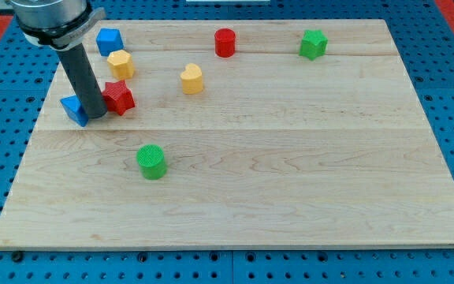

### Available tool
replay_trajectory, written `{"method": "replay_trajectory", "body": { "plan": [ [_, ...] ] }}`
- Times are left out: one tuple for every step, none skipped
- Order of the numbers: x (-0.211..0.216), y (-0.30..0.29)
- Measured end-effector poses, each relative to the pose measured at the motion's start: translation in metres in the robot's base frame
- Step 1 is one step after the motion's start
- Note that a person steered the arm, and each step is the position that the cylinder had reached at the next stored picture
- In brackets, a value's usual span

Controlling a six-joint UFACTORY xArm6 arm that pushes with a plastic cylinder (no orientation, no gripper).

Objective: Point your arm at the right side of the blue triangle

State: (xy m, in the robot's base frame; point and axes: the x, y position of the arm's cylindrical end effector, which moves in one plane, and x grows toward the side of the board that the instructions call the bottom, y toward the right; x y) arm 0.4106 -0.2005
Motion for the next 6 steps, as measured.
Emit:
{"method": "replay_trajectory", "body": {
  "plan": [
    [-0.028,0.022],
    [-0.028,0.093],
    [-0.010,0.104],
    [0.005,0.105],
    [0.010,0.110],
    [0.016,0.113]
  ]
}}
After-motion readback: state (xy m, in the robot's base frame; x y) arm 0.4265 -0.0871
